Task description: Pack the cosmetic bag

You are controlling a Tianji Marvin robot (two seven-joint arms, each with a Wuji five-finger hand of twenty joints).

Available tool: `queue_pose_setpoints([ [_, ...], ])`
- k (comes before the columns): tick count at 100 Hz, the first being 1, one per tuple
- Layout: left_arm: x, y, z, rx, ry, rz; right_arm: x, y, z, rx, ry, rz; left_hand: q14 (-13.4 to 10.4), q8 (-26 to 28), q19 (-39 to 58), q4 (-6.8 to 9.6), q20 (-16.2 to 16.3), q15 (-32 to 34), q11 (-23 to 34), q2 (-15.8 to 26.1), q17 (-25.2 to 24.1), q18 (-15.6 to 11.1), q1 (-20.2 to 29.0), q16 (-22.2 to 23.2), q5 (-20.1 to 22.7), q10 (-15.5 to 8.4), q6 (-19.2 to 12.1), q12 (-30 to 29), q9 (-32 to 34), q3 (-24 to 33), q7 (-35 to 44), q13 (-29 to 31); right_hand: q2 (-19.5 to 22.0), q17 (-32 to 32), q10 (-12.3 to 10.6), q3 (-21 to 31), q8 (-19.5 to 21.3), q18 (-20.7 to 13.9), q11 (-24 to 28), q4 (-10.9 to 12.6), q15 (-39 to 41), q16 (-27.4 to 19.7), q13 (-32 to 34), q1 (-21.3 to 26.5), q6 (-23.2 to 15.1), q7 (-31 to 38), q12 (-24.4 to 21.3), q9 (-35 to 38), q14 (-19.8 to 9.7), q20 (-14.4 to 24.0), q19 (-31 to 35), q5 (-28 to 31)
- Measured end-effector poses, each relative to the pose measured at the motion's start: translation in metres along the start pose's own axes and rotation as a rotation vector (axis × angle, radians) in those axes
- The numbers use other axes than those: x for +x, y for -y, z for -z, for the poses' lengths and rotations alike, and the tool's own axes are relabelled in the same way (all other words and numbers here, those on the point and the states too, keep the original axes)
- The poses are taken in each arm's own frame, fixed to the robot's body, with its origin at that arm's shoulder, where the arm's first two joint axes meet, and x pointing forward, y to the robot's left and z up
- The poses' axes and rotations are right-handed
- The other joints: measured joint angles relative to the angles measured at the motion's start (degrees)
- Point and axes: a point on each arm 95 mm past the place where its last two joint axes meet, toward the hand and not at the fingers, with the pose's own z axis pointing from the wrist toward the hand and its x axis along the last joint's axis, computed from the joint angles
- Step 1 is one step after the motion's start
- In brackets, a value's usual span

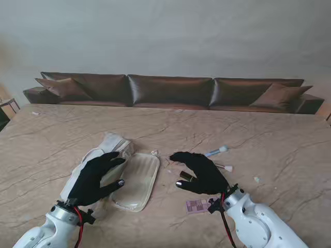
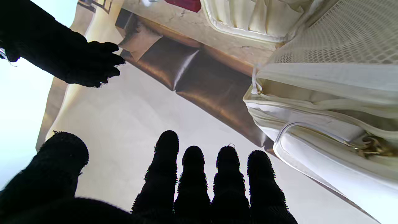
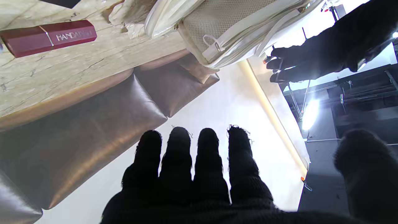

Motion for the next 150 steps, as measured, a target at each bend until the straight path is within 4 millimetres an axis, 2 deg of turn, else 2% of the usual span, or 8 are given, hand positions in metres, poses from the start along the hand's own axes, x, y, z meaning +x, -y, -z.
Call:
queue_pose_setpoints([
  [29, -0.001, 0.000, 0.000, -0.014, 0.006, -0.006, 0.000, 0.003, 0.002, 0.017, 0.004, -0.005, 0.00, 0.00, 0.00, 0.00, 0.00, 0.00, 0.00, 0.00, 0.00, 0.00, 0.00, 0.00, 0.00, 0.00, 0.00, 0.00, 0.00, 0.01, 0.00, 0.00, 0.00, -0.36, 0.00, -0.01, 0.00, 0.30, 0.00, 0.00, 0.00, -0.01, 0.00, 0.00, -0.04, 0.10, 0.00, 0.01, 0.00, 0.00, 0.34, 0.00],
  [45, 0.003, 0.015, 0.001, 0.026, -0.002, -0.081, 0.001, -0.001, 0.002, 0.012, 0.000, 0.004, 0.00, 0.00, 0.52, 0.00, 0.11, 0.15, 0.00, -0.24, 0.00, -0.03, 0.00, 0.01, 0.00, 0.00, 0.00, 0.00, -0.01, 2.30, 0.00, 0.00, 0.00, -0.36, 0.00, -0.01, 0.00, 0.30, 0.00, 0.00, 0.00, -0.01, 0.00, 0.00, -0.05, 0.10, 0.00, 0.01, 0.00, 0.00, 0.34, 0.00],
  [63, -0.001, 0.043, 0.000, 0.076, 0.067, -0.233, 0.001, -0.002, 0.001, 0.011, -0.002, 0.009, 0.00, 0.00, 0.80, 0.00, 0.14, 0.55, 0.00, -8.35, -0.01, -0.14, 0.04, 0.01, -1.07, 0.00, 0.32, 0.00, -0.01, 8.94, 0.00, 0.00, 0.00, -0.37, 0.00, -0.02, 0.00, 0.30, -0.01, 0.00, 0.00, -0.01, 0.00, 0.00, -0.05, 0.10, 0.00, 0.01, 0.00, 0.00, 0.34, 0.00],
  [73, -0.007, 0.059, -0.005, 0.074, 0.133, -0.334, -0.001, -0.001, 0.001, 0.007, 0.000, 0.007, -0.10, -0.57, -0.62, -2.74, 0.14, 0.17, 0.00, -15.04, -1.64, 0.52, 0.90, -0.26, -2.81, 0.00, 0.44, 0.00, -0.20, 9.34, -0.12, -1.82, 0.00, -0.37, 0.00, -0.02, 0.00, 0.30, -0.01, 0.00, 0.00, -0.01, 0.00, 0.00, -0.05, 0.10, 0.00, 0.01, 0.00, 0.00, 0.34, 0.00],
  [77, -0.010, 0.063, -0.007, 0.068, 0.165, -0.387, -0.001, 0.000, 0.001, 0.007, 0.002, 0.005, -0.12, -1.03, -1.88, -2.81, -0.51, -0.64, -0.43, -16.75, -2.71, 0.94, 0.90, -0.70, -4.10, -0.01, 0.56, 0.00, -2.13, 9.47, -1.06, -3.30, 0.00, -0.37, 0.00, -0.02, 0.00, 0.30, -0.01, 0.00, 0.00, -0.01, 0.00, 0.00, -0.05, 0.10, 0.00, 0.01, 0.00, 0.00, 0.34, 0.00],
  [94, -0.027, 0.072, -0.023, -0.058, 0.297, -0.458, -0.006, 0.003, 0.004, 0.017, 0.016, 0.000, 2.10, -3.70, -6.38, -4.98, -2.52, -2.23, -3.60, -19.11, -4.96, 2.56, 0.72, -1.61, -10.50, 1.95, 4.64, -1.52, -8.90, 10.41, -6.06, -9.36, -0.01, -0.37, 0.00, -0.58, 0.00, 0.30, -0.01, 0.00, 0.00, -0.01, 0.00, 0.35, -0.05, 0.10, 0.00, 0.01, 0.00, 0.00, 0.34, 0.00],
  [108, -0.035, 0.074, -0.038, -0.095, 0.339, -0.428, -0.009, 0.003, 0.005, 0.027, 0.027, -0.003, 5.61, -4.25, -8.36, -4.98, -2.68, -2.23, -5.95, -19.11, -5.02, 5.31, 0.71, -2.12, -13.48, 4.10, 7.07, -3.64, -10.50, 8.86, -8.39, -11.33, -0.04, -0.37, 0.00, -0.92, 0.00, 1.02, -0.01, 0.00, 0.00, -0.01, 0.00, 1.16, -0.05, 0.10, 0.00, 0.01, 0.00, 0.00, 0.34, 0.00],
  [150, -0.055, 0.048, -0.067, -0.252, 0.412, -0.400, -0.014, 0.005, 0.003, 0.042, 0.037, -0.014, 8.19, -4.25, -8.40, -4.98, -2.64, -0.84, -7.23, -19.08, -3.76, 7.87, 0.69, -2.13, -15.20, 4.52, 7.58, -4.27, -10.55, 6.77, -9.68, -10.97, -0.05, -0.37, 0.00, -1.13, 0.00, 1.69, -0.01, 0.00, 0.00, -0.01, 0.00, 1.18, -0.06, 0.11, 0.00, 0.01, 0.00, 0.00, 0.49, 0.00],
])
